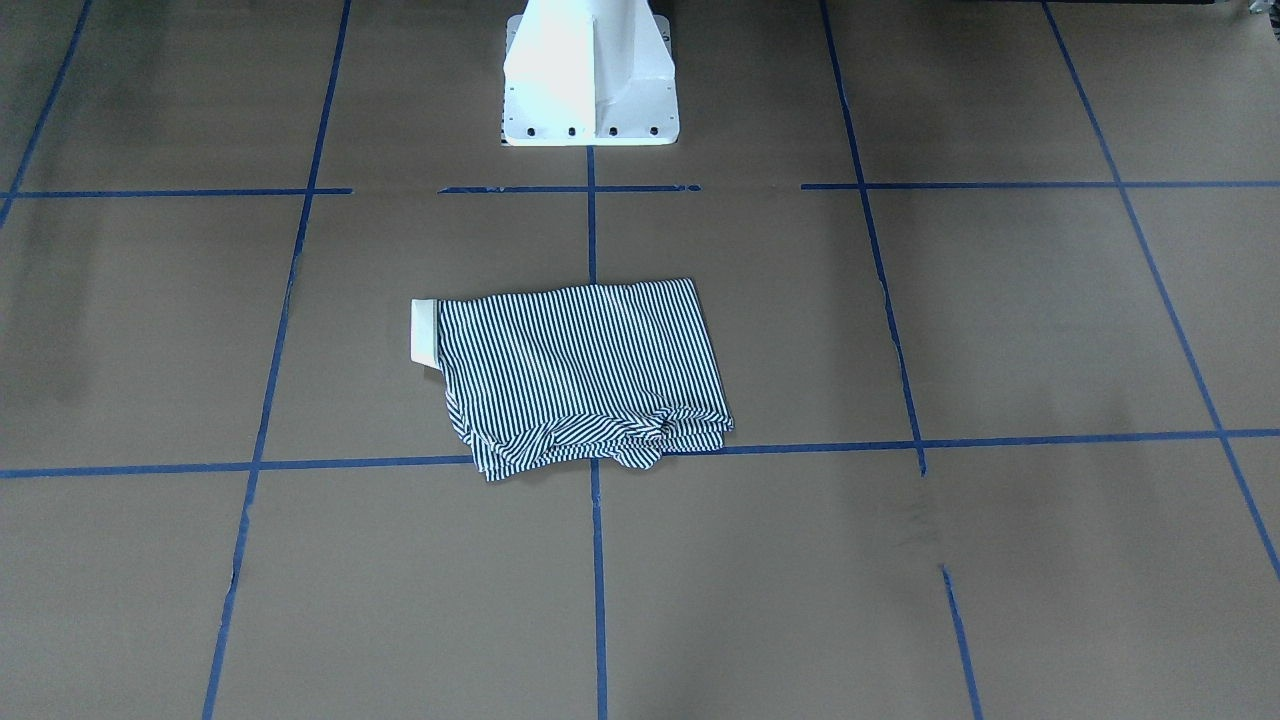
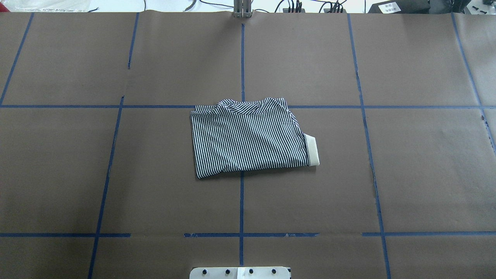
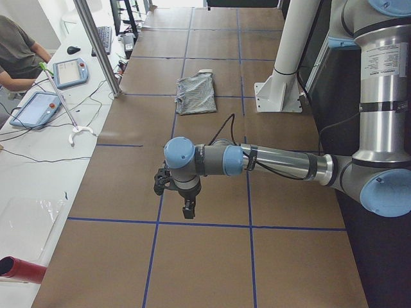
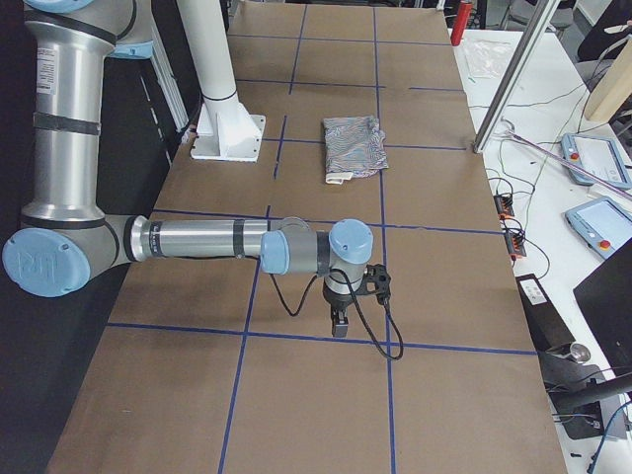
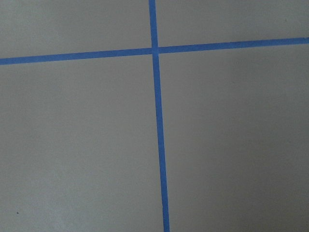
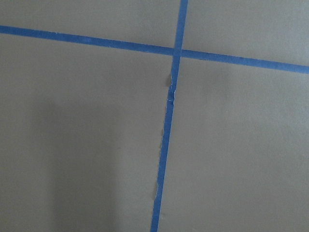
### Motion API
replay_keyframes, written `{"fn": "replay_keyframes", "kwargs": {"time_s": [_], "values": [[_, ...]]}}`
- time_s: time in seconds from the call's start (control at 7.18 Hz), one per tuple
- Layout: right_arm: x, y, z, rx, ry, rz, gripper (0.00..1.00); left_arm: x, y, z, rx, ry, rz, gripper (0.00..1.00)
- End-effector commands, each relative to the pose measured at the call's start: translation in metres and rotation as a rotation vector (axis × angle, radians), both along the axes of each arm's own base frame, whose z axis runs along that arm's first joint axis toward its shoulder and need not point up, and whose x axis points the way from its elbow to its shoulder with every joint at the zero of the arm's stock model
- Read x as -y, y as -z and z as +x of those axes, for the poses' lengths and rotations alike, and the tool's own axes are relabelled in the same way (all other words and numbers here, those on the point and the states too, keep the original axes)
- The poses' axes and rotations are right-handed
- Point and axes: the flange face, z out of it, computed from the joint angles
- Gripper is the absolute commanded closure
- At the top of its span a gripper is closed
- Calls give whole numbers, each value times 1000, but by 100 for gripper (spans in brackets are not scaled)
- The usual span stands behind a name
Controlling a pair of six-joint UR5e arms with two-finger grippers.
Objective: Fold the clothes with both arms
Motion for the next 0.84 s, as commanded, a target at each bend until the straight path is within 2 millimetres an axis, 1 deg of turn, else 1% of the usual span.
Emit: {"fn": "replay_keyframes", "kwargs": {"time_s": [0.0, 0.28, 0.7], "values": [[0, -1, 0, 4, -1, -3, 0, 1, -1, 0, 2, 0, -2, 0], [0, -1, 0, 4, -1, -3, 0, 1, -4, 0, 1, 0, -8, 0], [0, -1, 0, 4, 0, -2, 0, 4, -1, 1, -1, 0, -3, 0]]}}
